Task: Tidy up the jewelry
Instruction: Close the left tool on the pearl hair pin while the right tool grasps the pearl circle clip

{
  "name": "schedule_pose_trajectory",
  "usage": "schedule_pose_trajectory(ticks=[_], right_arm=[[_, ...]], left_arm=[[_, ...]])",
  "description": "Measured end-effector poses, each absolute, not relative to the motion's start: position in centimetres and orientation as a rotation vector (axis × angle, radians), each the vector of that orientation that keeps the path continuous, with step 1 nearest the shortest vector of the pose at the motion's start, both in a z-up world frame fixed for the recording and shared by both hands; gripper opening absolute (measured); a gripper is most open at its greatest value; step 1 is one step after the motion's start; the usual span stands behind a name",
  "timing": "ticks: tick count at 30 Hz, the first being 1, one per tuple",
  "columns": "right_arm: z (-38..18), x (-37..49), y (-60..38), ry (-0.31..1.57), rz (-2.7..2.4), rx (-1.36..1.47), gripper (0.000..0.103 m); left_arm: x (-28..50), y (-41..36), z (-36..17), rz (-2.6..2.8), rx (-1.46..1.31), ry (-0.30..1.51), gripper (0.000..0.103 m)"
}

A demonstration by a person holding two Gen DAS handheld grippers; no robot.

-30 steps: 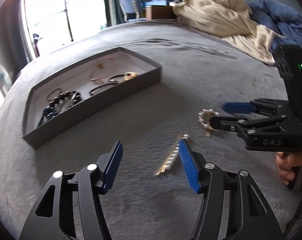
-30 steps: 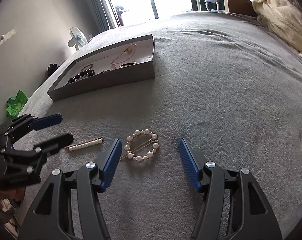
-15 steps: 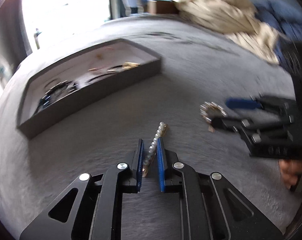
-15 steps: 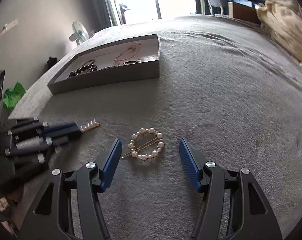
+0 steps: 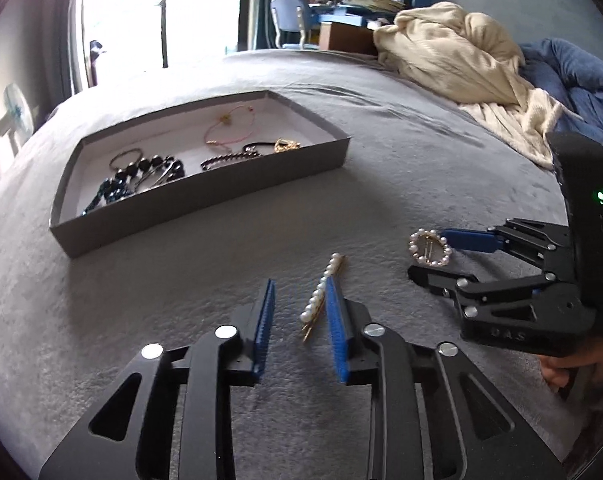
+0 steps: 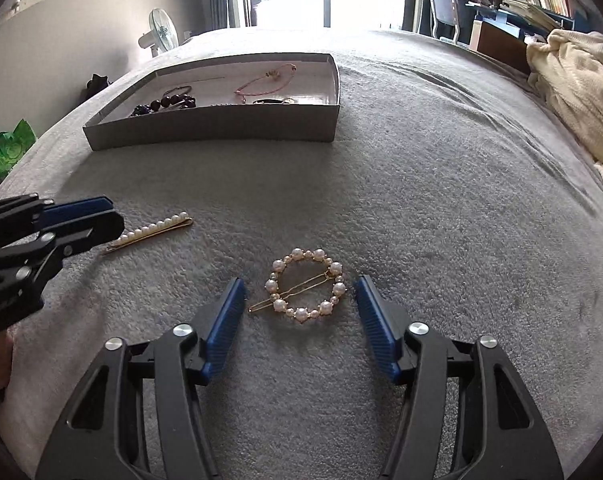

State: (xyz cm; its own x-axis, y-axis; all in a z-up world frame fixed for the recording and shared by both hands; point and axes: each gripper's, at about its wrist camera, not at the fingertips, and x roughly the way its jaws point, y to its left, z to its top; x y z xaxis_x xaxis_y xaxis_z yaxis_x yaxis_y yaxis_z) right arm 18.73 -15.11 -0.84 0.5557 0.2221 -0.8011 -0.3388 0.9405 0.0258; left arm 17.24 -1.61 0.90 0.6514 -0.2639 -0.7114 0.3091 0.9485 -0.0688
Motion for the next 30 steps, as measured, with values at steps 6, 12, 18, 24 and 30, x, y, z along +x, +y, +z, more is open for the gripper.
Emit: schedule_pose_trajectory(ticks=[6, 12, 18, 24, 30], right_arm=[[-0.7, 18.6, -15.6, 0.911, 0.332, -0.117, 0.041], [-0.4, 18.4, -16.0, 0.893, 0.341, -0.093, 0.041], [-0.1, 18.1, -16.2, 0.873, 0.347, -0.079, 0.041], [0.4, 17.7, -17.0, 0.841, 0.353, -0.04, 0.041], [0.5, 17.7, -17.5, 0.835, 0.35, -0.009, 0.041]], left_arm=[[18.3, -3.5, 0.0, -0.361, 0.142, 0.861, 0.035], [18.9, -5.6, -0.9, -0.356, 0.258, 0.891, 0.041], [18.3, -5.8, -0.7, -0.307, 0.291, 0.852, 0.014], [18.0, -4.4, 0.1, -0.286, 0.227, 0.822, 0.008], [18.3, -0.8, 0.9, -0.239, 0.064, 0.82, 0.008]])
